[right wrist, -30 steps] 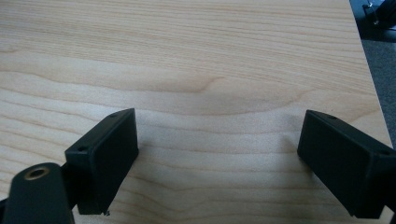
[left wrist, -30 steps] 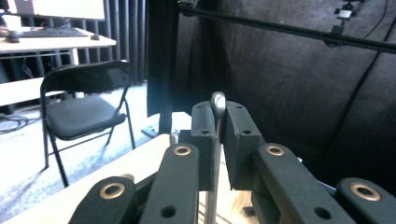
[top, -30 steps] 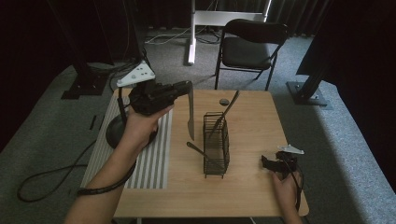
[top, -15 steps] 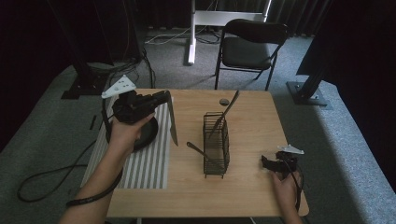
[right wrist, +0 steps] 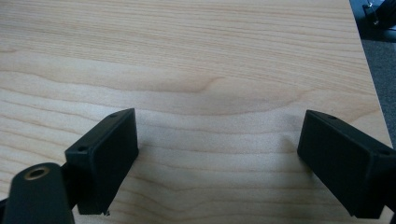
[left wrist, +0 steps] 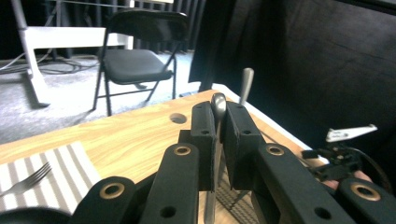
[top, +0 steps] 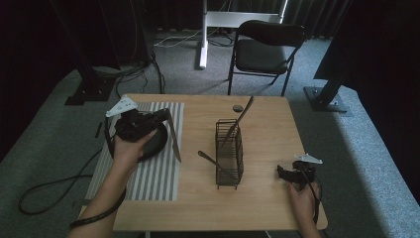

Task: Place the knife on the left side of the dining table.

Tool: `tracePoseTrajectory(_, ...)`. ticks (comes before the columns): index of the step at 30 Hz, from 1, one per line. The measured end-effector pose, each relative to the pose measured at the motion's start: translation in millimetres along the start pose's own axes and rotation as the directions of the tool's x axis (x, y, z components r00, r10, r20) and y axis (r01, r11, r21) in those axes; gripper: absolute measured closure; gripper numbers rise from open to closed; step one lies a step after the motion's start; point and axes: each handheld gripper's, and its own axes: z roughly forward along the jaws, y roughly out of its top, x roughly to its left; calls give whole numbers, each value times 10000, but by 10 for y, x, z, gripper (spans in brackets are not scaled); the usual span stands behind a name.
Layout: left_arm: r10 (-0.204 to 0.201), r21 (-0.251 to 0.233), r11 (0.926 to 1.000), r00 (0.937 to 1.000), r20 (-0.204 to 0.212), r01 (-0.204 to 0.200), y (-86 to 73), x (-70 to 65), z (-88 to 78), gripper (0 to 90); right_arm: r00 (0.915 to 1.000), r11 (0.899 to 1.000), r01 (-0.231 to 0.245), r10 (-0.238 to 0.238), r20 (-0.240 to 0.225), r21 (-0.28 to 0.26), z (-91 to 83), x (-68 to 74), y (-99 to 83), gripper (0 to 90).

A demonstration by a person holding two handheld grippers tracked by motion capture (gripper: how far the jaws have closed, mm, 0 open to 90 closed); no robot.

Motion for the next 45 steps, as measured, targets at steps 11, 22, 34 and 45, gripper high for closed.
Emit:
tracePoseTrajectory(11,-523,190,9984,9948,-875,542,-331,217,11,836,10000,10000,0,0,1,-1,0,0,0,115)
tracePoseTrajectory(22,-708,322,9966,9902,-1205,752,-462,335,80,836,10000,10000,-1,1,-1,-13,1,0,0,115)
tracePoseTrajectory(34,-718,399,9962,9894,-1262,774,-551,274,12,835,10000,10000,-13,13,-4,0,1,1,-1,115)
tracePoseTrajectory(45,-1205,503,9903,9800,-1584,1299,-667,283,-308,831,10000,10000,11,-11,-2,1,1,0,-1,115)
